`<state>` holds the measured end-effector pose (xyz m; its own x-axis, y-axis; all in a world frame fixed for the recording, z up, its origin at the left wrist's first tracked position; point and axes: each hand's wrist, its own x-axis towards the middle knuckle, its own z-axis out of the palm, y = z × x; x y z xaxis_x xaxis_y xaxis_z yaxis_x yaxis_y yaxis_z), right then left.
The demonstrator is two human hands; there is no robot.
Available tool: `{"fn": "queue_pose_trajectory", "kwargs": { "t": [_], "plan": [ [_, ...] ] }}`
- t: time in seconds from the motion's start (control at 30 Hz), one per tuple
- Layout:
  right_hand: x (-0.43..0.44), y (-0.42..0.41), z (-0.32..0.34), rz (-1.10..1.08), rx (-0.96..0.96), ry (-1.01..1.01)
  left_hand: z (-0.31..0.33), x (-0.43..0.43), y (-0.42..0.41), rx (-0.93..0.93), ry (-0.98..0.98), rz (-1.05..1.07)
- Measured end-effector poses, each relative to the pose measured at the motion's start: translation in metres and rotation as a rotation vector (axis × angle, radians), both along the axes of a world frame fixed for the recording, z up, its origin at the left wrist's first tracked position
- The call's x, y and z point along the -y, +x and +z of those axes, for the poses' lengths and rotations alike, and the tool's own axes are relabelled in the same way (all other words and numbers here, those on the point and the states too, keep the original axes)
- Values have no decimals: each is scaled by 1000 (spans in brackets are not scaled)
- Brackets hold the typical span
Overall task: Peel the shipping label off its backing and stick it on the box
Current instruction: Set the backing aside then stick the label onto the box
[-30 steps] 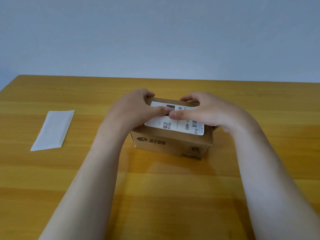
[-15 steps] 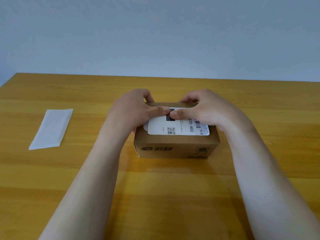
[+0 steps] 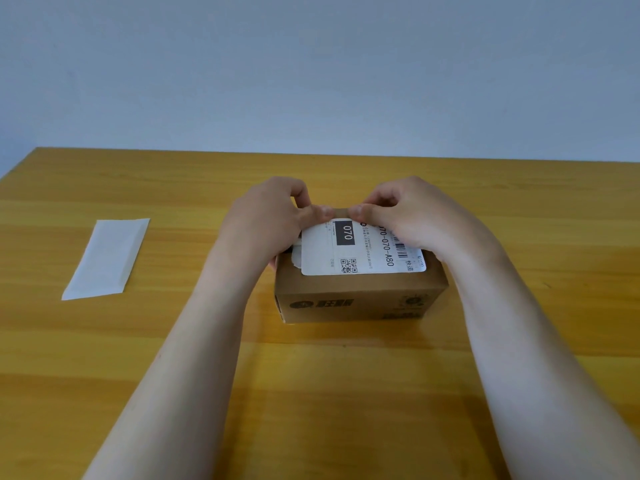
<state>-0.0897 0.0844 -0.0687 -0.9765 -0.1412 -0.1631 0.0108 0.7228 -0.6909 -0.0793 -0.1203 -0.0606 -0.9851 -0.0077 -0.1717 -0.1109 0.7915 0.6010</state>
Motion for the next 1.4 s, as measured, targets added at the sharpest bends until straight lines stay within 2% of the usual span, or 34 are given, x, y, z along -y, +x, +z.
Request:
{"fn": "queue_pose_trajectory", "kwargs": {
  "t": [0.2,0.3,0.37,0.47,0.63,0.83,1.17,1.4],
  "plan": [
    [4,4,4,-44,-42,-41,-5,-4,-1,-89,-99,63],
    [3,6,12,-123,-35,-148,-3,0,-1,-73,-163,128],
    [0,4,14,-161,14,-125,0,4,0,-63,-198,153],
    [-3,8,18,-147,153,12,7,1,1,-59,-150,99],
    [-2,14,24,-34,229,18,12,-3,5,61,-101,-25],
    [1,13,19,-15,216,-58,12,-4,6,114,-112,-98],
    [-1,10,11,-27,176,-103,5,-12,4,56,-138,-13],
    [-1,9,10,-20,179,-111,2,-12,3,111,-131,-35]
  ]
}}
